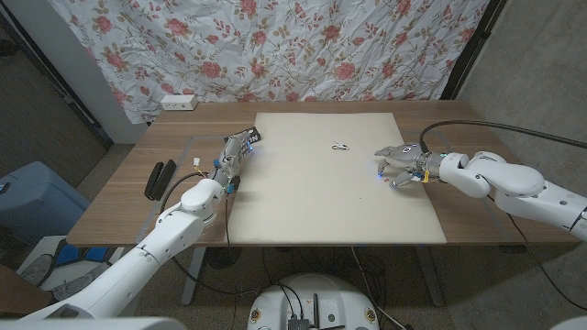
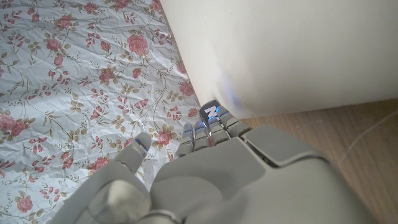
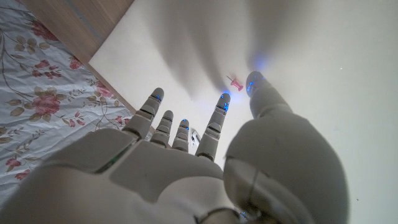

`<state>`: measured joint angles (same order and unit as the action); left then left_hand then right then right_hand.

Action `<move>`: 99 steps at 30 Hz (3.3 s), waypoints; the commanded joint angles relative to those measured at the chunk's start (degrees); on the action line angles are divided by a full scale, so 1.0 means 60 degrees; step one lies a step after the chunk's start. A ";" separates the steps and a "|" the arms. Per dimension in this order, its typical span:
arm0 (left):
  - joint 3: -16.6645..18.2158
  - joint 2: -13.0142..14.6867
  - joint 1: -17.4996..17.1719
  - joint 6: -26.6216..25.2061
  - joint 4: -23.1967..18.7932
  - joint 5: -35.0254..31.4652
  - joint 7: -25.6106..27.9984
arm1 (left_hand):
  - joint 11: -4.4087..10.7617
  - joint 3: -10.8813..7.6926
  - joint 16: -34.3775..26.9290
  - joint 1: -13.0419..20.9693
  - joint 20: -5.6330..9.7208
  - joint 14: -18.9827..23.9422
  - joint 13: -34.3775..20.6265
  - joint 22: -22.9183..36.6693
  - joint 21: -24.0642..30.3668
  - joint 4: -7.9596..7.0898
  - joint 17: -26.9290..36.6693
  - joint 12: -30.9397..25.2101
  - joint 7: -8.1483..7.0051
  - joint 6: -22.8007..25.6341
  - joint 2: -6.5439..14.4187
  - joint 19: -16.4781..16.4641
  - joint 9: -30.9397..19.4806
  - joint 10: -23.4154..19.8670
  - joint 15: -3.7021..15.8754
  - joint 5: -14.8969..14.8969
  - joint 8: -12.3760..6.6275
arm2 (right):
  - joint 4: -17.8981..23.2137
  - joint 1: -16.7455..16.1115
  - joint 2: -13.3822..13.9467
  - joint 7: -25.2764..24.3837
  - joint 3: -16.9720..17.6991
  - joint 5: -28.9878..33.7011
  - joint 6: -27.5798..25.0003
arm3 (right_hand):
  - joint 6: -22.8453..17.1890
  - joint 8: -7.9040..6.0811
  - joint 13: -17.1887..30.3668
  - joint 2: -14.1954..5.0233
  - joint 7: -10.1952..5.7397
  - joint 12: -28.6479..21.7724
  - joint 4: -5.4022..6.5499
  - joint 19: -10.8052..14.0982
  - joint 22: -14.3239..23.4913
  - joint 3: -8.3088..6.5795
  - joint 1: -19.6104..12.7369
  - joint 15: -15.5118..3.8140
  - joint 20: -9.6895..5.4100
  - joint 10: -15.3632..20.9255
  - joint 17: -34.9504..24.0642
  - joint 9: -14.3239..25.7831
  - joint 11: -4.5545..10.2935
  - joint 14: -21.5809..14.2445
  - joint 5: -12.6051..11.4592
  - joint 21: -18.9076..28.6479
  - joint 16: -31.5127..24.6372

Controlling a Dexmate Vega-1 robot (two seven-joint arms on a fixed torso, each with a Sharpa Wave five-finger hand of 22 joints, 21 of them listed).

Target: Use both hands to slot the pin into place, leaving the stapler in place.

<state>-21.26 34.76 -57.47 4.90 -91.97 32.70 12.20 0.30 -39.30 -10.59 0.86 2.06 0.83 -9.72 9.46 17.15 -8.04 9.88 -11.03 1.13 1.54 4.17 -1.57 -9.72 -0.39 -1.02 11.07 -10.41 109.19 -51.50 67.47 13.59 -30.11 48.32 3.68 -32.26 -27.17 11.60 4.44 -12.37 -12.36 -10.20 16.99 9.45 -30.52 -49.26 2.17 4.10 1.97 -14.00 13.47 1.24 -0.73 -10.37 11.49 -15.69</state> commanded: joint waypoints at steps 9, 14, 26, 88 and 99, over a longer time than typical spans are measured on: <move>0.0041 0.0080 -0.0143 -0.0048 -0.0194 -0.0007 0.0086 | 0.0013 -0.0078 0.0032 -0.0003 0.0222 0.0060 -0.0046 0.0025 -0.0088 -0.0023 0.0010 0.0023 -0.0025 0.0090 0.0790 -0.0099 -0.0039 -0.0056 -0.0041 0.0041 0.0003 | -0.0225 -0.0272 0.0049 -0.0840 -0.0003 0.0332 0.0026 | -0.0748 -0.0477 0.0021 0.0063 -0.0012 -0.0110 0.0073 0.0439 0.0049 0.0159 -0.0267 -0.0140 -0.0151 0.0379 -0.0080 0.0148 0.0085 -0.0372 0.0048 0.0095 -0.0203; 0.0049 0.0101 -0.0159 -0.0033 -0.0223 -0.0006 0.0063 | 0.0012 -0.0081 0.0033 0.0000 0.0221 0.0063 -0.0046 0.0025 -0.0105 -0.0020 0.0008 0.0023 -0.0018 0.0100 0.0788 -0.0108 -0.0039 -0.0058 -0.0045 0.0041 0.0000 | -0.0308 -0.0249 -0.0043 -0.1076 -0.0044 0.0471 0.0007 | -0.0950 -0.0603 0.0021 0.0065 -0.0014 -0.0112 0.0087 0.0563 0.0052 0.0206 -0.0294 -0.0162 -0.0174 0.0460 -0.0106 0.0190 0.0100 -0.0466 0.0052 0.0109 -0.0247; 0.0074 0.0112 -0.0213 0.0073 -0.0228 0.0025 -0.0017 | 0.0017 -0.0089 0.0033 0.0004 0.0219 0.0075 -0.0046 0.0026 -0.0158 -0.0011 0.0006 0.0024 -0.0017 0.0105 0.0786 -0.0132 -0.0040 -0.0060 -0.0063 0.0040 0.0001 | -0.0424 -0.0227 -0.0141 -0.1407 -0.0146 0.0720 -0.0053 | -0.1517 -0.0949 0.0023 0.0037 -0.0024 -0.0182 0.0112 0.0658 0.0058 0.0318 -0.0375 -0.0338 -0.0226 0.0826 -0.0185 0.0298 0.0124 -0.0658 0.0044 0.0061 -0.0351; 0.0064 0.0137 -0.0317 0.0061 -0.0316 0.0043 -0.0014 | 0.0021 -0.0105 0.0033 -0.0009 0.0199 0.0113 -0.0047 0.0033 -0.0434 -0.0017 0.0010 0.0026 -0.0021 0.0168 0.0775 -0.0243 -0.0042 -0.0069 -0.0090 0.0034 -0.0010 | -0.0735 0.0114 -0.0364 -0.1524 -0.0525 0.1276 -0.0060 | -0.3185 -0.2009 -0.0002 -0.0251 -0.0063 -0.0219 0.0138 0.1235 0.0079 0.0571 -0.0799 -0.0789 -0.0509 0.1657 -0.0372 0.0704 0.0510 -0.1064 -0.0006 0.0087 -0.0579; 0.0026 0.0125 -0.0257 0.0029 -0.0293 0.0039 -0.0059 | 0.0012 -0.0105 0.0036 -0.0012 0.0194 0.0114 -0.0047 0.0035 -0.0479 -0.0019 0.0010 0.0031 -0.0020 0.0175 0.0772 -0.0263 -0.0043 -0.0060 -0.0089 0.0033 -0.0009 | -0.0721 0.0116 -0.0432 -0.1512 -0.0571 0.1355 -0.0189 | -0.3422 -0.2142 -0.0001 -0.0300 -0.0081 -0.0239 0.0132 0.1342 0.0085 0.0611 -0.0872 -0.0880 -0.0593 0.1844 -0.0415 0.0744 0.0637 -0.1123 -0.0011 0.0096 -0.0620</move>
<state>-20.85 35.62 -59.38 5.17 -93.94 33.02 12.16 0.30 -39.54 -10.38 0.86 1.95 1.24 -9.72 9.45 14.40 -8.28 9.88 -11.03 1.03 2.27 4.17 -2.49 -9.72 -0.39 -1.43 11.07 -10.41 104.80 -50.83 65.23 4.14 -33.27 56.10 3.30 -51.92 -39.44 11.46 2.61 -12.88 -13.29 -9.40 24.57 9.75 -27.20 -53.78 -2.25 0.60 12.44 -16.35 17.70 4.95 -7.19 -10.17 11.93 -19.08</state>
